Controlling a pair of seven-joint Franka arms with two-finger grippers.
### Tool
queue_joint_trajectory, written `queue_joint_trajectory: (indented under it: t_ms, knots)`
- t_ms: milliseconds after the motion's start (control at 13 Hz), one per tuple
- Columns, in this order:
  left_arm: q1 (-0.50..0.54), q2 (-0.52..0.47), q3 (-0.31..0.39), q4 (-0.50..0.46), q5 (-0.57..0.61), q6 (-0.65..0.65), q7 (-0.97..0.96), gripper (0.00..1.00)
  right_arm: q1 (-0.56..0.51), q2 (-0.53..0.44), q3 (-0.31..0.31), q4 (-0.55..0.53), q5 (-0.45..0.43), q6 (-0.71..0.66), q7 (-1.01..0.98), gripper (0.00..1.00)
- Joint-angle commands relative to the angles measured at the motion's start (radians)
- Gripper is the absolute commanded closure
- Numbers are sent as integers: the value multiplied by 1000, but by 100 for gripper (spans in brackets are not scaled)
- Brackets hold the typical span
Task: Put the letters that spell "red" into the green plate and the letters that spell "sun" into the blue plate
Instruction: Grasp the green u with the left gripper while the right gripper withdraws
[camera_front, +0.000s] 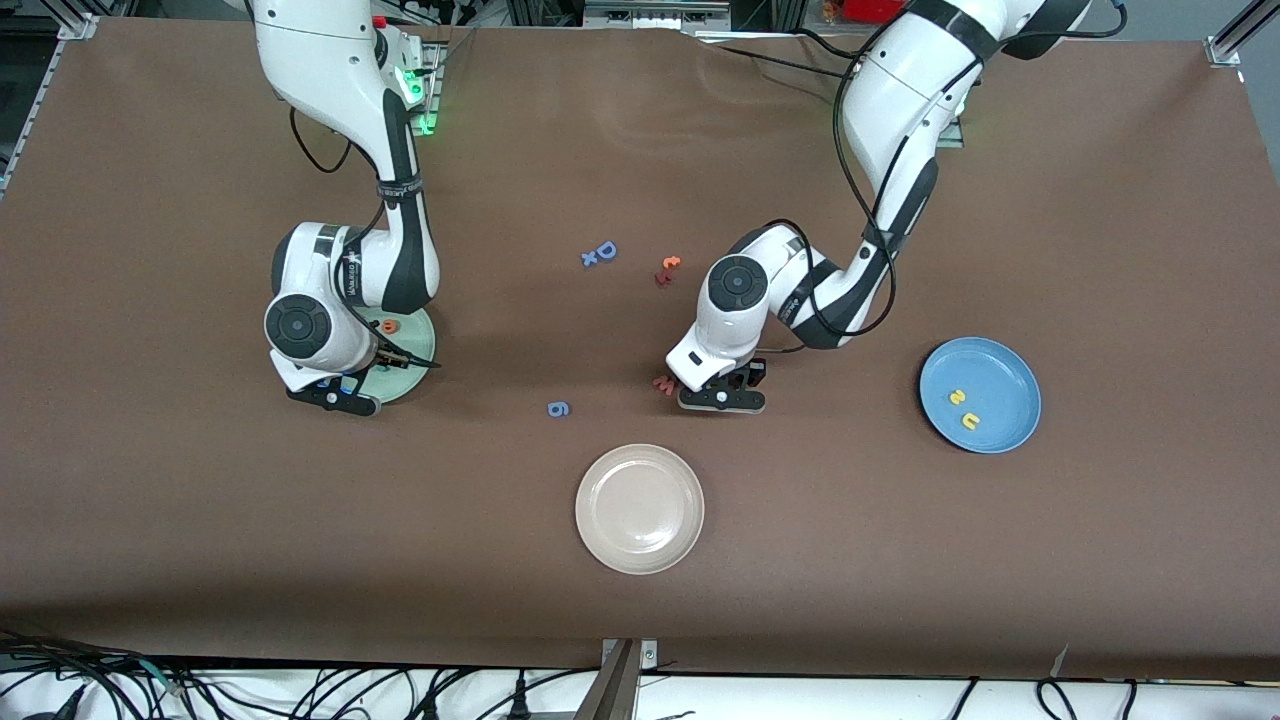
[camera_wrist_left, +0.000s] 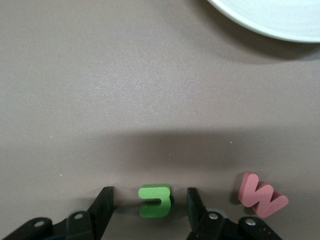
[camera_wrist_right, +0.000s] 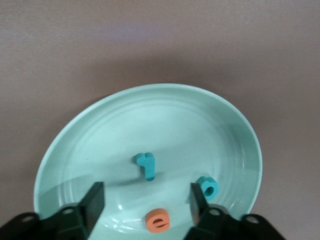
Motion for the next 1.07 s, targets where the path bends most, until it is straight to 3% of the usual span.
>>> queue_joint_trajectory:
  t_ms: [0,230,461,691,921,998]
  knots:
    - [2,15,8,15,-12,7,27,52,1,-25,-1,61,12,-91,-12,0]
    - [4,17,8,17,-12,7,27,72,3,-25,-26,191,12,-275,29,0]
    - [9,15,8,17,-12,7,30,84,3,-33,-57,328,12,-462,31,0]
    - [54,-2,16,26,-26,-1,155,84,11,-57,-96,431,6,-575,11,0]
    - [131,-26,16,29,-29,-47,335,84,-6,-161,-85,436,-48,-583,3,0]
    - [159,-28,20,22,-33,-47,411,83,-34,-192,-48,436,-92,-577,-43,0]
